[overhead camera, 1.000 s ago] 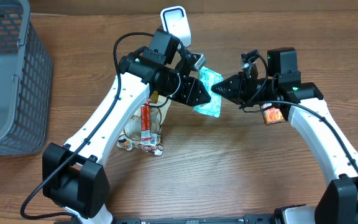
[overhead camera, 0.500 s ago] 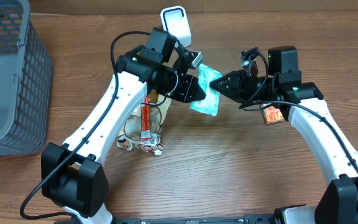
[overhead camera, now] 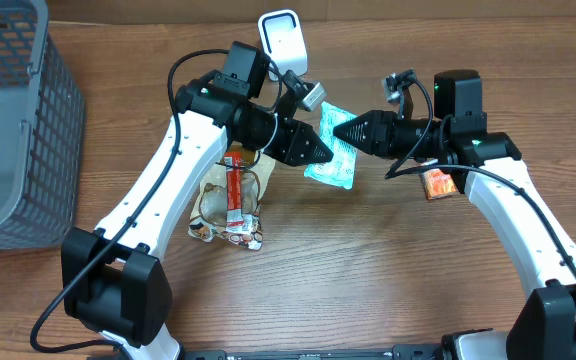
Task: Scan the item barcode
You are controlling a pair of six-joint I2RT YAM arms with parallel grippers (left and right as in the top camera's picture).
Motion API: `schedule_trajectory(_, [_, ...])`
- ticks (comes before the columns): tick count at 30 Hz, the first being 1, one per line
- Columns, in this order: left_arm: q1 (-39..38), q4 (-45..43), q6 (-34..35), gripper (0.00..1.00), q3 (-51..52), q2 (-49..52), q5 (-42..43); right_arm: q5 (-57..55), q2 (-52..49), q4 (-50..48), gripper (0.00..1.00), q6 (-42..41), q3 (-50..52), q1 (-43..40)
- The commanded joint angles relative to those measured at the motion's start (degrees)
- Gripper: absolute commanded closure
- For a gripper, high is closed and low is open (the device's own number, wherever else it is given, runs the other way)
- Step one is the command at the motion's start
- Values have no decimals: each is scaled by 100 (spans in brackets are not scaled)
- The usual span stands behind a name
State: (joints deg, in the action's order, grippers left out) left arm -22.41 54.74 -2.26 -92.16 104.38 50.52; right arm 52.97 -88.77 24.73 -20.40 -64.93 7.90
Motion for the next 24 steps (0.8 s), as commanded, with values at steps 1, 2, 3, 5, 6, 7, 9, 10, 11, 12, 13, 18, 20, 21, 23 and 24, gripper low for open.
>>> schedule_trajectory(1, [9, 138, -520, 96, -57, 35, 632, 992, 50, -352, 58, 140, -103, 7])
schedule_trajectory(2, [22, 192, -586, 96, -57, 35, 632, 1019, 50, -400, 59, 138, -103, 4])
schedule_trajectory(3, [35, 258, -675, 96, -57, 35, 632, 1016, 50, -422, 61, 140, -105, 4])
schedule_trajectory(5, [74, 385, -833, 96, -57, 35, 627, 1016, 50, -433, 73, 140, -105, 4])
schedule_trajectory(6, [98, 417, -857, 96, -57, 35, 623, 1016, 52, -424, 80, 140, -105, 4])
schedule_trajectory(7, [118, 426, -866, 96, -57, 35, 608, 1019, 50, -404, 86, 140, -103, 4])
schedule_trajectory(9, [170, 413, -866, 96, -57, 35, 608, 1016, 52, -387, 93, 142, -105, 7])
schedule_trajectory(10, [203, 396, -868, 96, -57, 35, 608, 1016, 50, -382, 96, 142, -103, 7])
schedule_trajectory(11, [232, 382, -868, 96, -57, 35, 605, 1016, 50, -378, 96, 142, -103, 7])
schedule_trajectory(12, [260, 367, -870, 96, -57, 35, 603, 1014, 50, -369, 96, 142, -105, 7])
schedule_trajectory(13, [295, 343, -874, 96, -57, 35, 584, 1014, 50, -365, 96, 142, -103, 7])
schedule_trajectory(18, [529, 315, -914, 96, -57, 35, 243, 1016, 50, -361, 96, 249, -105, 7])
schedule_trajectory(20, [647, 330, -914, 96, -57, 35, 105, 1014, 50, -361, 96, 251, -103, 7])
schedule_trajectory(21, [697, 337, -914, 96, -57, 35, 46, 1014, 52, -361, 96, 251, -105, 7])
schedule_trajectory(23, [793, 354, -914, 96, -57, 35, -39, 1014, 50, -365, 96, 260, -103, 7])
schedule_trajectory(24, [837, 361, -911, 96, -57, 35, -98, 1012, 50, -365, 96, 295, -105, 7])
